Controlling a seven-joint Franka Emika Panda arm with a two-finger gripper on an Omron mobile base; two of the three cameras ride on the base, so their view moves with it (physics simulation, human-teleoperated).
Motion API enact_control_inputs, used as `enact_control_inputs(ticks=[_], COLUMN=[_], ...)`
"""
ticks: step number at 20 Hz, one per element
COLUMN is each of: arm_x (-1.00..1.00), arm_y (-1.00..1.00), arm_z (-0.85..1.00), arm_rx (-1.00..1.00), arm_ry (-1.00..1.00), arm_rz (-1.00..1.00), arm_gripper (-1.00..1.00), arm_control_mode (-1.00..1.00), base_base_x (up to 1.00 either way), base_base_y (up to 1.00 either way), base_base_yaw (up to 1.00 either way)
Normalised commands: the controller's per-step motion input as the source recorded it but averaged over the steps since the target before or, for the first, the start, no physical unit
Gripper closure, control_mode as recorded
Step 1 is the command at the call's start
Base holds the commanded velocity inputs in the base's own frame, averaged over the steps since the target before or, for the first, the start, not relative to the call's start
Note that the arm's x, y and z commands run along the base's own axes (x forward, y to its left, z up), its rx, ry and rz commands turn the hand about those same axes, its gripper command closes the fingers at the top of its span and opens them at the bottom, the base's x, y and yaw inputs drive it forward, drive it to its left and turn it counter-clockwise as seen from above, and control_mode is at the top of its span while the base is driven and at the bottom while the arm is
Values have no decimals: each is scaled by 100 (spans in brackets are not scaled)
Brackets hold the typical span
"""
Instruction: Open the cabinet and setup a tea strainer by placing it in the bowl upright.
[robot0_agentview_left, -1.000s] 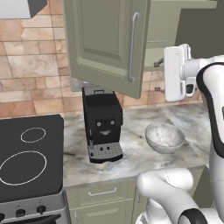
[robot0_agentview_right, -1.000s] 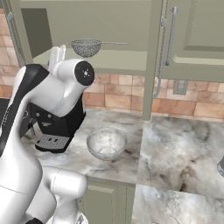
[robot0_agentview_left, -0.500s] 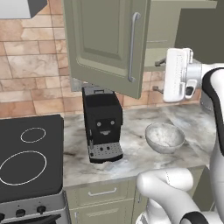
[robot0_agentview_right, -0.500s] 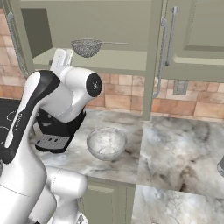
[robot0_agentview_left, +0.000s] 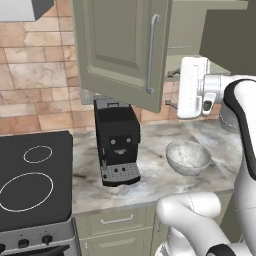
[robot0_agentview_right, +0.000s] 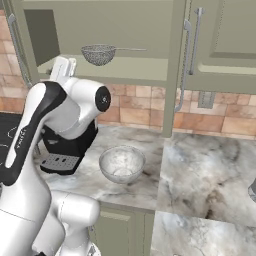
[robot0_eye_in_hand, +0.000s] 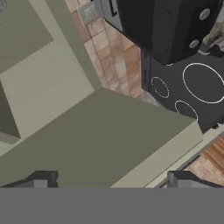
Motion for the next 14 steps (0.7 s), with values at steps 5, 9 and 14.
enact_control_inputs(ticks=[5, 9, 14], arm_x=[0, 0, -4], arm_y=[17, 17, 25], arm_z=[0, 0, 0], arm_rx=[0, 0, 0], arm_ry=[0, 0, 2], arm_rz=[5, 5, 7], arm_gripper=[-100, -100, -100], arm_control_mode=[-100, -100, -100], base_base_x=[0, 0, 0], base_base_y=[0, 0, 0], base_base_yaw=[0, 0, 0])
